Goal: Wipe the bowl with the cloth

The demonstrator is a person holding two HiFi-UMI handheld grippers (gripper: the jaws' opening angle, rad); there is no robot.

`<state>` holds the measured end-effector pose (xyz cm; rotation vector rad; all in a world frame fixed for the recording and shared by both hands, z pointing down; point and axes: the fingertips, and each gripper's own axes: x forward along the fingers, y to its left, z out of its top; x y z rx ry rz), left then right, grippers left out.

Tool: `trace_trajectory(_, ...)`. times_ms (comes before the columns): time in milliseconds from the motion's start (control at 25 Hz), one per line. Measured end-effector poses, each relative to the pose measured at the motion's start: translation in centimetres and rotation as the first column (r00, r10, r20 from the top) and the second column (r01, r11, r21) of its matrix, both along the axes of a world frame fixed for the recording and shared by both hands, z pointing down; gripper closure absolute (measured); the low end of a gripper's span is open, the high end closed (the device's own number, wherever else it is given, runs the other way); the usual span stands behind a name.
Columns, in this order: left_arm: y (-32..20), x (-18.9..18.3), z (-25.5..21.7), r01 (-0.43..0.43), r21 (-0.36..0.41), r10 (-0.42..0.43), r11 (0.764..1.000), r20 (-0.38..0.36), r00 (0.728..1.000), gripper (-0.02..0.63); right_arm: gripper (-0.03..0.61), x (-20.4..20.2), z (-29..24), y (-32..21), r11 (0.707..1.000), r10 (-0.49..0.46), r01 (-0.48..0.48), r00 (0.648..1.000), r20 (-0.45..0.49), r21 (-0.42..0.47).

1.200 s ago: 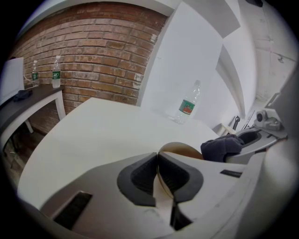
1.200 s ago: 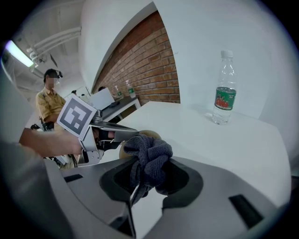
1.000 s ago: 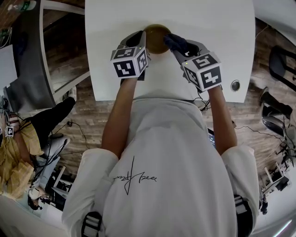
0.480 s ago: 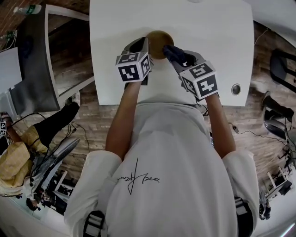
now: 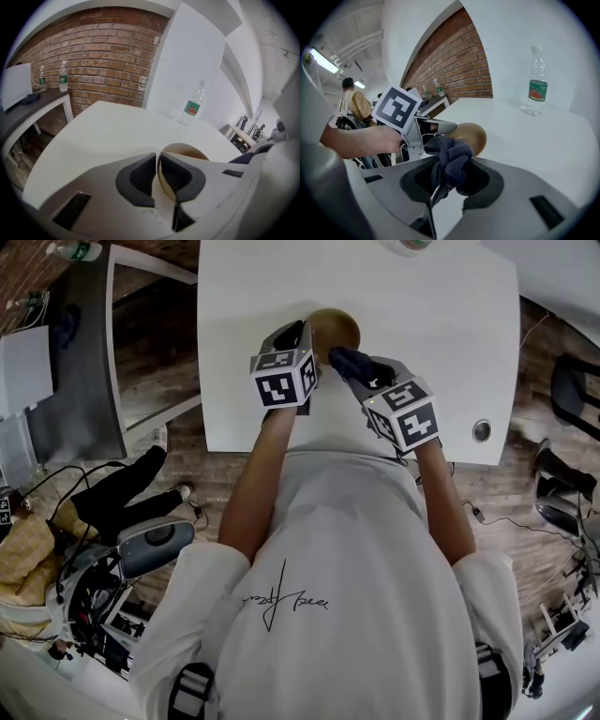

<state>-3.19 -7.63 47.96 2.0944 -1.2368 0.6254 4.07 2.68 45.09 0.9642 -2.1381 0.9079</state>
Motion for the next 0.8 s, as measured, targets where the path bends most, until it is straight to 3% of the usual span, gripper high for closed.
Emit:
trace_trajectory(240, 0.7, 1.5, -2.0, 0.006, 0.036, -0.006, 0.999, -0.009, 1.0, 0.508, 0.474, 1.6, -0.7, 0.8, 1.0, -0.021, 0.021, 1.0, -0.015, 0.017)
trace_trajectory(520, -0.3, -1.3, -3.9, 0.019, 0.073, -0.014, 0.997, -0.057, 0.998, 0.508, 0.474, -0.4, -0.7, -0.6, 0.999, -0.031, 0.032, 0.999, -0.018, 0.042)
trace_trajectory(800, 2.6, 0.3, -7.0, 0.016, 0.114, 0.0, 0.993, -0.131, 0.991, 0.509, 0.474, 1.8, -2.4, 0.6, 0.995, -0.016, 0.016, 1.0, -0.005, 0.1)
